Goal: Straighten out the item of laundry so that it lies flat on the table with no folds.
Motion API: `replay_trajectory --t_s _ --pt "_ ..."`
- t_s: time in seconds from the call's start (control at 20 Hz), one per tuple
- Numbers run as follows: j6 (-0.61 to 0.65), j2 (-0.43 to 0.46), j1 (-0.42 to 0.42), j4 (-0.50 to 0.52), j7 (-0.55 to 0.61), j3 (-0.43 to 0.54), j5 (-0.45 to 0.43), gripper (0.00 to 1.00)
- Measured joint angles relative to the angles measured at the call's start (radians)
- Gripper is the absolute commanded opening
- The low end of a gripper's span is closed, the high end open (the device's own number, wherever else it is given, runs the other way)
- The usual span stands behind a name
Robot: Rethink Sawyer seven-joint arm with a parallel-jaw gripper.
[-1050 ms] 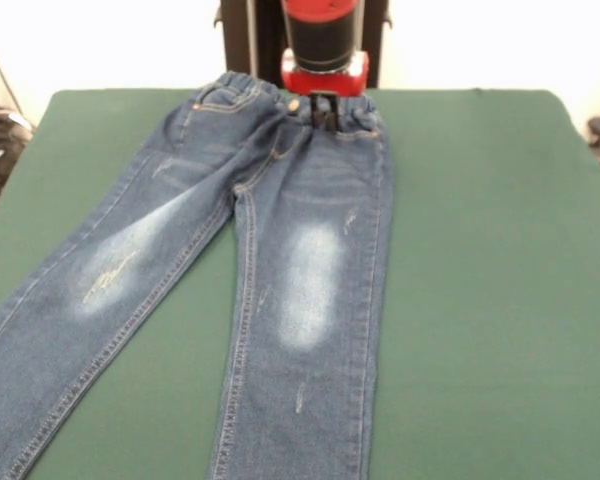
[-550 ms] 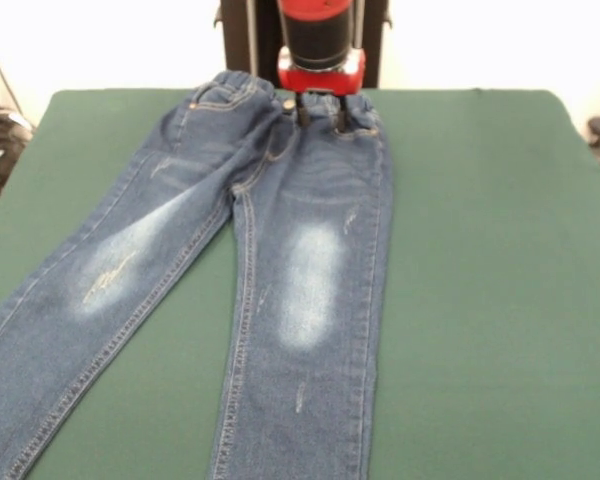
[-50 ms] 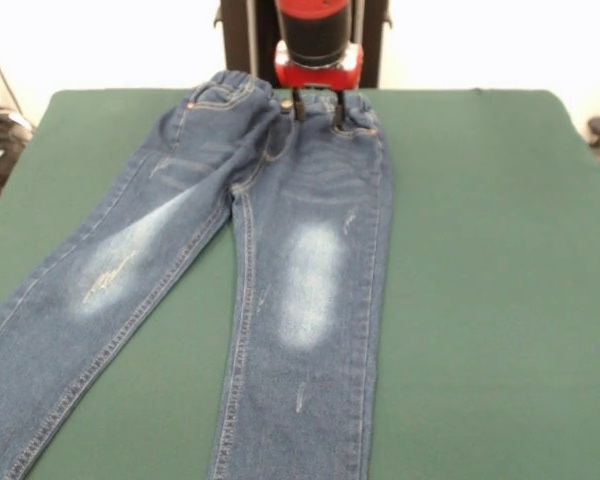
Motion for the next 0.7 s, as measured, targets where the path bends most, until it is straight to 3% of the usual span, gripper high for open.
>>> replay_trajectory --t_s 0.35,0.7 --pt "0.209 -0.027 0.071 -0.108 0.0 -0.045 -0.008 1.0" --pt "0.256 -0.046 0.063 -0.16 0.0 -0.046 -0.006 1.0"
